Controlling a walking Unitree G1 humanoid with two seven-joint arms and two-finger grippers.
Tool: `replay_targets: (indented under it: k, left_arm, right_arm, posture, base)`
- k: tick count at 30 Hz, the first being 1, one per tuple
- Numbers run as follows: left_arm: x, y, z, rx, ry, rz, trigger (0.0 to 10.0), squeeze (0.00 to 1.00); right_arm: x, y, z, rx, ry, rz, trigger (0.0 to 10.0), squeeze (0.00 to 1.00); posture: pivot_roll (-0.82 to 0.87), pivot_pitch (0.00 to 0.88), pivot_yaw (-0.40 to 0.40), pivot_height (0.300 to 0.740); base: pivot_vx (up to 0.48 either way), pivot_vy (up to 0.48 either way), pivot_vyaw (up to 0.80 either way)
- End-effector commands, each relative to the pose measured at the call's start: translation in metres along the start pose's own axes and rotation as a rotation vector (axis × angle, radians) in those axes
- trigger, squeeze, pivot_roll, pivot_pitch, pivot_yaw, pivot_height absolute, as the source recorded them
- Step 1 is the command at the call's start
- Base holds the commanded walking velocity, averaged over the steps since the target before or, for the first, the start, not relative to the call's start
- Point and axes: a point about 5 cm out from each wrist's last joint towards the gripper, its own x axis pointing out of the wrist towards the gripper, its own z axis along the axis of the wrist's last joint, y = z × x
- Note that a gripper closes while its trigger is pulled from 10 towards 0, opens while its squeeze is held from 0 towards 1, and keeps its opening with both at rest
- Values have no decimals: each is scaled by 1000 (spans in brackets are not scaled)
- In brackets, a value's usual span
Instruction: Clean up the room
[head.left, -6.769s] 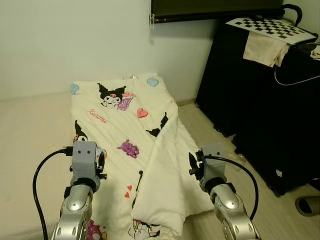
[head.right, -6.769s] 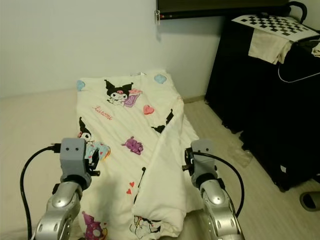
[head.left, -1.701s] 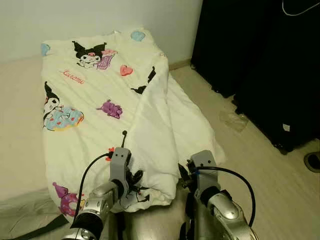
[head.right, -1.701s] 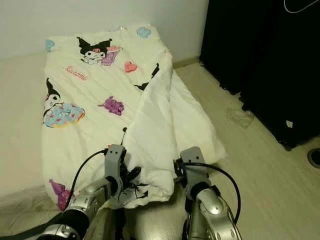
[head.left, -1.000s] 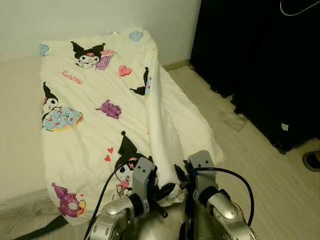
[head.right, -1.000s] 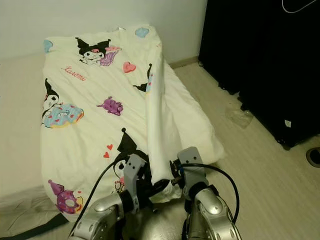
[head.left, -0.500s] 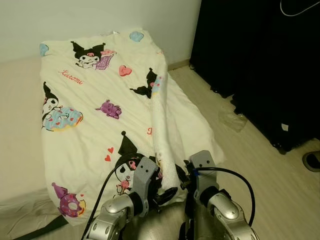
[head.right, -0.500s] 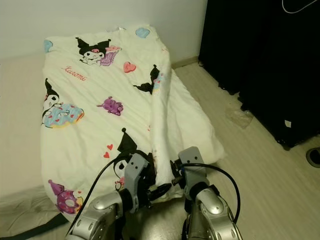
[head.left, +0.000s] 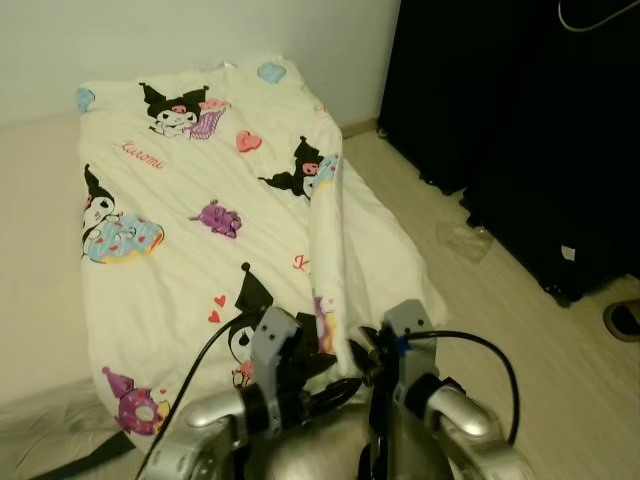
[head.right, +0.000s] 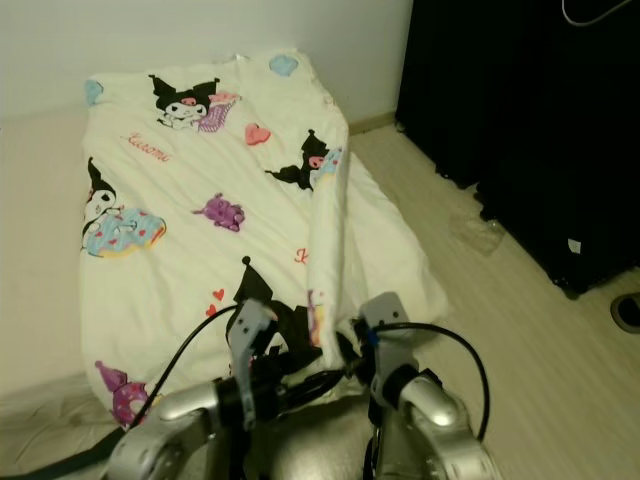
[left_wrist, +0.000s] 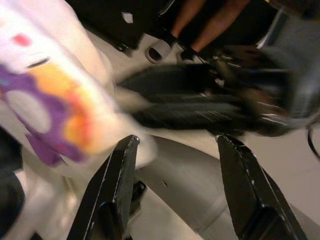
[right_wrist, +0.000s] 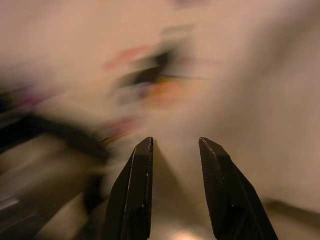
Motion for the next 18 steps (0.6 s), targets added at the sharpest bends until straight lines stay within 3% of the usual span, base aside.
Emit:
replay_targets:
  k: [1, 2, 3, 8, 10, 13, 16, 17, 18]
  left_arm:
    - [-6, -4, -3, -16, 18, -25, 10000, 0]
    - [-12, -3, -1, -32, 11, -6, 10000, 0]
    - [-14, -3, 0, -36, 9, 0, 10000, 0]
    - [-17, 1, 2, -51, -5, 33, 10000, 0]
    - [-20, 4, 4, -59, -12, 70, 10000, 0]
    - [-27, 16, 5, -34, -13, 162, 10000, 0]
    - [-46, 53, 9, 83, -3, 515, 10000, 0]
    - [-60, 72, 13, 141, -7, 695, 10000, 0]
    - [-68, 80, 15, 156, -4, 786, 10000, 0]
  right_arm:
    - [-8, 28, 2, 33, 41, 271, 10000, 0]
    - [-26, 35, 15, 50, 43, 425, 10000, 0]
    - [-30, 36, 20, 62, 36, 460, 10000, 0]
    - [-33, 28, 47, 104, -69, 501, 10000, 0]
    - [-31, 21, 63, 91, -129, 488, 10000, 0]
    - [-26, 12, 68, 53, -125, 429, 10000, 0]
    - [-19, -1, 57, -55, -8, 333, 10000, 0]
    - [-15, -9, 50, -93, 61, 266, 10000, 0]
    - [-14, -11, 48, -102, 65, 247, 10000, 0]
  posture:
    - [-90, 261, 29, 583]
    - [-90, 261, 29, 583]
    - [-90, 261, 29, 583]
    - [-86, 253, 28, 583]
    - [-86, 253, 28, 583]
    - [-84, 245, 25, 583]
    - [-84, 245, 25, 583]
    - [-79, 241, 19, 583]
    - [-75, 240, 14, 583]
  base:
    - [0, 0, 0]
    - [0, 0, 0]
    - [0, 0, 0]
    - [0, 0, 0]
    - [0, 0, 0]
    - [0, 0, 0]
    - [0, 0, 0]
    - [0, 0, 0]
    - [0, 0, 0]
